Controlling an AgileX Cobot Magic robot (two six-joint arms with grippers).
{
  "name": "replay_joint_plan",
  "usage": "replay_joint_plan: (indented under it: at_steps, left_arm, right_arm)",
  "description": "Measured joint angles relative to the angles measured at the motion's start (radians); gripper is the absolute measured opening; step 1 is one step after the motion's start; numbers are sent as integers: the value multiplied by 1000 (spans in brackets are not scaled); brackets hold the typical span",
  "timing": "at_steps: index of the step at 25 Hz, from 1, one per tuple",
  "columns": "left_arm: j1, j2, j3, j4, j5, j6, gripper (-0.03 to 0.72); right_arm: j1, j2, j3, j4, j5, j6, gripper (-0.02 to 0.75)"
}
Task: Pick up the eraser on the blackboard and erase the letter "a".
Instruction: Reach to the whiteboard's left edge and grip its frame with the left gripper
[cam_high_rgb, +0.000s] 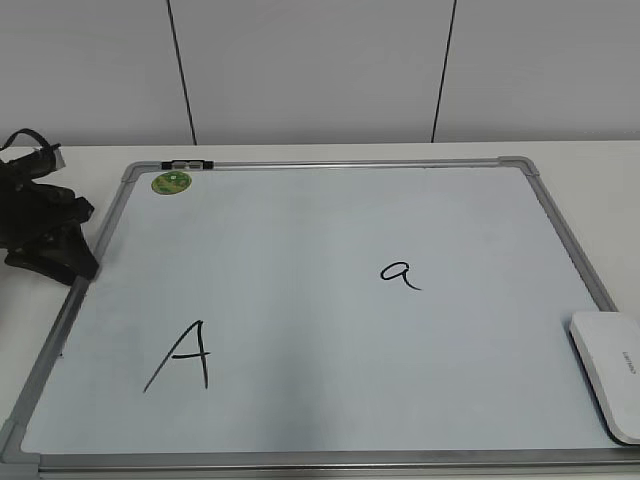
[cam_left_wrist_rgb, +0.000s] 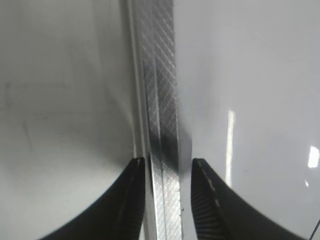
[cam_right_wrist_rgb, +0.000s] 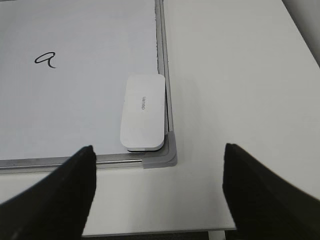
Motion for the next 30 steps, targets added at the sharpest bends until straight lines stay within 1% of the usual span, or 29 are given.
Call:
replay_joint_plan:
  at_steps: [9,12,14,18,20,30]
  left_arm:
    - [4,4,0,2,-4,0,225]
    - [4,15,0,2,-4,0,207]
    - [4,17,-2,-1,-2,0,174]
    - [6,19,-2,-6,0,1,69]
    - [7,21,-7,-6,2,1,45]
    - [7,21,-9,-6,4,1,38]
  right_arm:
    - [0,0,0,0,0,0,587]
    - [0,0,0,0,0,0,585]
    - [0,0,0,0,0,0,586]
    - [0,0,0,0,0,0,586]
    - [0,0,0,0,0,0,586]
    - [0,0,-4,0,0,-3,587]
